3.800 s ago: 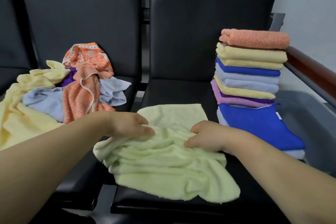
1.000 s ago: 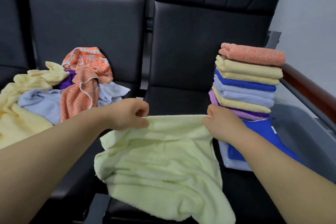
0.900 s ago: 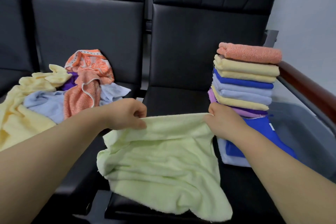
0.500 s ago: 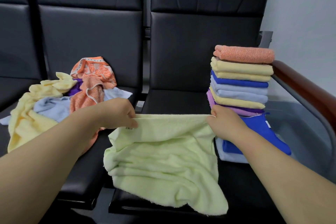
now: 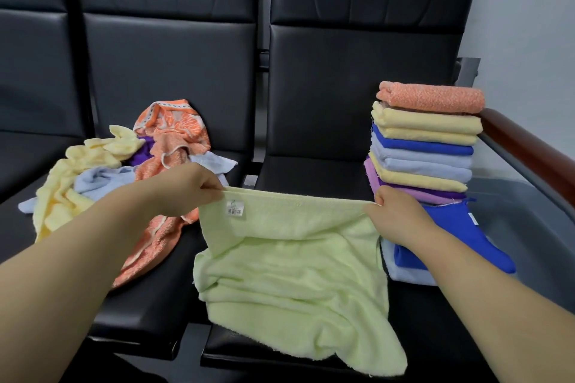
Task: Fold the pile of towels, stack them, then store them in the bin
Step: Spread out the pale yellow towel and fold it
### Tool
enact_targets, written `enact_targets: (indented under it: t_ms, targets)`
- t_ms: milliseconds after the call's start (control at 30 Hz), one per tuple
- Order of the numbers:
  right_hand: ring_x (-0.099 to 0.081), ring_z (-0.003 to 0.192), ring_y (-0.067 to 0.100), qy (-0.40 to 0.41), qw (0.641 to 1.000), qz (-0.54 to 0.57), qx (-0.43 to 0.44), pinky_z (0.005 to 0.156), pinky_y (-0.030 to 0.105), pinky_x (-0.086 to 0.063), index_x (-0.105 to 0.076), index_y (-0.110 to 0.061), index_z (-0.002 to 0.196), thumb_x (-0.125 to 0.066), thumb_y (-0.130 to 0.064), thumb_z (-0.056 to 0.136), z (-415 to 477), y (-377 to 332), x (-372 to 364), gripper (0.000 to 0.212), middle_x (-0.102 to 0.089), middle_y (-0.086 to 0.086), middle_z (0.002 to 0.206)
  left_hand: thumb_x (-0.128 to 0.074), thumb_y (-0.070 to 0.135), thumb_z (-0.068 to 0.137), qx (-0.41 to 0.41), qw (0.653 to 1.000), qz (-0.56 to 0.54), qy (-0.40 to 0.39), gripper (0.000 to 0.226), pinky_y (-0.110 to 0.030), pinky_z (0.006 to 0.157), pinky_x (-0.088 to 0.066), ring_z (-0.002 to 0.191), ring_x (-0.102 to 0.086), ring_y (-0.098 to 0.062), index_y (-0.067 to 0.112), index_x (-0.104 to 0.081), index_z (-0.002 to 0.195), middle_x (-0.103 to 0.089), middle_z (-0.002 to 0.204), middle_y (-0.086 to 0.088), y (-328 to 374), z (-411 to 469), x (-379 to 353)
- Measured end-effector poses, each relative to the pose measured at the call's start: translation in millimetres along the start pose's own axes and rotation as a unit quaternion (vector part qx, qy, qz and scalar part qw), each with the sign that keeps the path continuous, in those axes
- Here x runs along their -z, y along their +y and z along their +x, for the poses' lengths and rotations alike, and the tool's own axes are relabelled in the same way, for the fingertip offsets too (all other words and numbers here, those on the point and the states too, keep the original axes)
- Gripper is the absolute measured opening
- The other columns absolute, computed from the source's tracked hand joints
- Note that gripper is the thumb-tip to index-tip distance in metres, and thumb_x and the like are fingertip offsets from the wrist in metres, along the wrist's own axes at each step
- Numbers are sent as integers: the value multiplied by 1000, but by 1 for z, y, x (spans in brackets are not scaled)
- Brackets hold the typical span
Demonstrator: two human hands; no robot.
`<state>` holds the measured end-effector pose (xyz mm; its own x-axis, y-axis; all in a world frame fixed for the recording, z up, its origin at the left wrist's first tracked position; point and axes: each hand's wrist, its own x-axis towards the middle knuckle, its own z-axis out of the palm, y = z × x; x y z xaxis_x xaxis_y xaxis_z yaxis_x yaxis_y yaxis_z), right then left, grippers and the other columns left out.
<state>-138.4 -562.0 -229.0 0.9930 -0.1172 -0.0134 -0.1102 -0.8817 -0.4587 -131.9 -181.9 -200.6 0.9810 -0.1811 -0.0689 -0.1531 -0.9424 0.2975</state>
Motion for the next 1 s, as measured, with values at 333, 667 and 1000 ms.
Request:
enact_targets:
  t_ms: [333,667,1000]
  targets:
    - [-36,67,17,-3,1000,11,-1,58,31,-30,-40,-16,78,-50,-21,98,0,2,-3,23,-46,1,78,-62,32,99,-17,998,-10,56,15,-28,56,-41,60,-52,-11,26,-67,86,-63,72,4,-3,-2,-6]
    - [-64,70,16,-23,954,270,-131,55,27,-47,-64,-11,93,-61,-13,100,7,-1,-5,8,-68,10,88,-58,26,96,93,992,-35,81,29,-29,54,-36,57,-49,-18,15,-58,69,-58,63,0,-7,3,-12]
    - [-72,106,21,45,768,639,-32,99,34,-56,-60,-12,129,-58,-7,105,50,-76,83,25,-70,11,121,-70,13,91,111,785,-535,291,12,-35,79,-60,86,-76,-28,3,-73,96,-78,92,-17,26,37,79]
